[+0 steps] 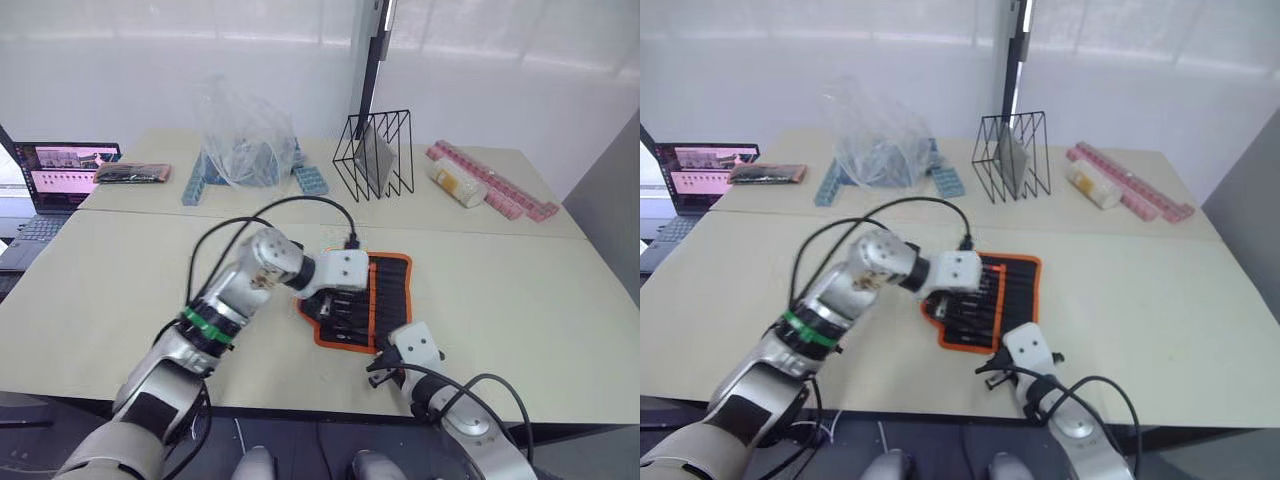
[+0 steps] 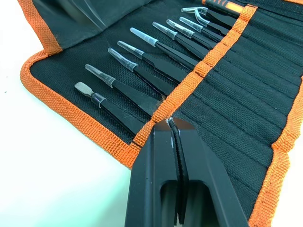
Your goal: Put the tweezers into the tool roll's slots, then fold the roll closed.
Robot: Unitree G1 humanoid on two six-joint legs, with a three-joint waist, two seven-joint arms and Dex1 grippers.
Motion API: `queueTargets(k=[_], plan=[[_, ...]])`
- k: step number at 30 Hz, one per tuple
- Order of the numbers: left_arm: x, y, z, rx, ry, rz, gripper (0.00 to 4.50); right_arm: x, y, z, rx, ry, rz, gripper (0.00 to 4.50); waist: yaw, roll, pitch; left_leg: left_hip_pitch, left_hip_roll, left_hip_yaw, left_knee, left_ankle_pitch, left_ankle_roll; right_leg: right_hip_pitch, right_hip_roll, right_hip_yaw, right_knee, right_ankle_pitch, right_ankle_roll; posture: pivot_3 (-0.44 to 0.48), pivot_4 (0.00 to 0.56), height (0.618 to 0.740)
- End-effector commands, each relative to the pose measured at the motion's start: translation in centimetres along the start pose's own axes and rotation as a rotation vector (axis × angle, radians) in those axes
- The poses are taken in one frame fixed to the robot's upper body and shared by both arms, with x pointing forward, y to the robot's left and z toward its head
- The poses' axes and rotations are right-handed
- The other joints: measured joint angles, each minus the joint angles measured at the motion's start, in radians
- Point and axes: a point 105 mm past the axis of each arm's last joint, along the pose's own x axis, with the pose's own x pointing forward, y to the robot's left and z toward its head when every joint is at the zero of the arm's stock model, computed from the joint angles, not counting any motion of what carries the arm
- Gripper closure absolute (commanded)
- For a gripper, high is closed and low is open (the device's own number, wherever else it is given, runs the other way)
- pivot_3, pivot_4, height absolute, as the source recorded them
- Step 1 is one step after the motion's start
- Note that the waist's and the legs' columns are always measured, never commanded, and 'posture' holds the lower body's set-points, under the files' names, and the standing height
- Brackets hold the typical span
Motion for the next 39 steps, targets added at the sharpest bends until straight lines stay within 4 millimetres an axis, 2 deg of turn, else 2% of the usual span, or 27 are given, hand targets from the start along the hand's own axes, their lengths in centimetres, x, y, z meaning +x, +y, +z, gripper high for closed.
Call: queueTargets(k=[1, 3, 7, 9, 12, 16, 24, 25, 31, 36, 37, 39], plan=[[-3.0, 0.0, -0.6, -0.06, -0.046, 0.081, 0.07, -0.1, -0.1, -4.7, 0.033, 0.206, 0.011, 4.5, -0.006, 0.0, 0.0, 0.0, 0.0, 0.0, 0.0, 0.0, 0.0, 0.0, 0.0, 0.0, 0.0, 0.0, 0.0, 0.0, 0.15, 0.708], [-4.6, 0.2, -2.2, -0.078, -0.075, 0.194, 0.07, -0.2, -0.2, -4.7, 0.029, 0.207, 0.014, 4.5, -0.007, 0.001, 0.0, 0.0, 0.0, 0.0, 0.0, 0.0, 0.0, 0.0, 0.0, 0.0, 0.001, 0.0, 0.0, 0.0, 0.15, 0.708], [-7.0, -1.1, -4.9, -0.143, -0.139, 0.303, 0.07, -0.3, -0.4, -4.7, 0.021, 0.207, 0.022, 4.5, -0.003, 0.001, 0.0, 0.001, 0.001, 0.0, 0.0, 0.0, 0.0, 0.0, -0.001, 0.0, 0.001, 0.001, -0.001, 0.0, 0.15, 0.708], [-8.7, -2.2, -6.9, -0.217, -0.146, 0.363, 0.07, -0.3, -0.5, -4.7, 0.016, 0.205, 0.026, 4.5, -0.002, 0.0, 0.0, 0.001, 0.0, 0.0, 0.0, 0.0, 0.0, 0.0, -0.002, 0.0, 0.001, 0.001, -0.001, 0.0, 0.15, 0.708], [-10.8, -3.8, -8.7, -0.264, -0.139, 0.431, 0.07, -0.5, -0.8, -4.7, 0.011, 0.205, 0.027, 4.5, -0.001, 0.0, 0.0, 0.001, 0.0, 0.0, 0.0, 0.0, 0.0, 0.0, -0.002, 0.0, 0.001, 0.001, -0.001, 0.0, 0.15, 0.708], [-12.9, -5.2, -8.8, -0.357, -0.208, 0.523, 0.07, -1.0, -0.9, -4.2, 0.009, 0.176, 0.028, 4.5, 0.007, 0.001, 0.001, 0.001, -0.001, 0.0, 0.0, 0.0, 0.0, 0.0, -0.003, -0.001, 0.001, 0.001, -0.001, 0.0, 0.15, 0.708], [-14.9, -8.1, -9.9, -0.462, -0.223, 0.587, 0.07, -2.8, -0.1, -0.2, -0.005, -0.003, 0.094, 4.5, 0.021, 0.002, 0.002, -0.001, -0.001, 0.001, -0.001, -0.001, 0.0, -0.001, -0.005, -0.001, 0.0, 0.0, -0.001, 0.0, 0.15, 0.708], [-15.2, -8.2, -10.1, -0.466, -0.217, 0.596, 0.0, -3.2, -0.1, 0.4, -0.014, -0.029, 0.099, 3.94, 0.021, 0.003, 0.003, -0.001, -0.001, 0.001, -0.001, -0.001, 0.0, -0.002, -0.004, -0.001, 0.0, 0.0, -0.002, 0.0, 0.15, 0.708], [-15.5, -8.7, -10.4, -0.478, -0.216, 0.615, 0.0, -4.1, 1.0, 3.7, -0.056, -0.162, 0.182, 1.99, 0.017, 0.007, 0.007, -0.002, -0.001, 0.001, -0.001, -0.001, 0.0, -0.004, -0.005, -0.001, 0.0, 0.0, -0.002, 0.0, 0.15, 0.708], [-15.3, -9.1, -10.2, -0.481, -0.22, 0.608, 0.0, -2.9, 1.4, 4.9, -0.084, -0.197, 0.217, 0.17, 0.012, 0.007, 0.008, -0.004, 0.0, 0.001, -0.001, -0.001, 0.0, -0.006, -0.003, 0.0, 0.001, 0.001, -0.002, 0.0, 0.15, 0.708], [-15.3, -9.1, -10.2, -0.481, -0.221, 0.608, 0.0, -2.6, 1.6, 5.1, -0.091, -0.2, 0.224, 0.03, 0.013, 0.007, 0.008, -0.005, -0.001, 0.001, -0.001, -0.001, 0.0, -0.007, -0.003, 0.0, 0.001, 0.001, -0.002, 0.0, 0.15, 0.708], [-15.4, -9.2, -9.8, -0.481, -0.228, 0.602, 0.0, -1.6, 2.7, 5.7, -0.087, -0.214, 0.251, 0.03, 0.013, 0.007, 0.008, -0.007, -0.001, 0.001, -0.001, -0.001, 0.001, -0.009, -0.003, 0.0, 0.001, 0.001, -0.002, 0.0, 0.15, 0.708]])
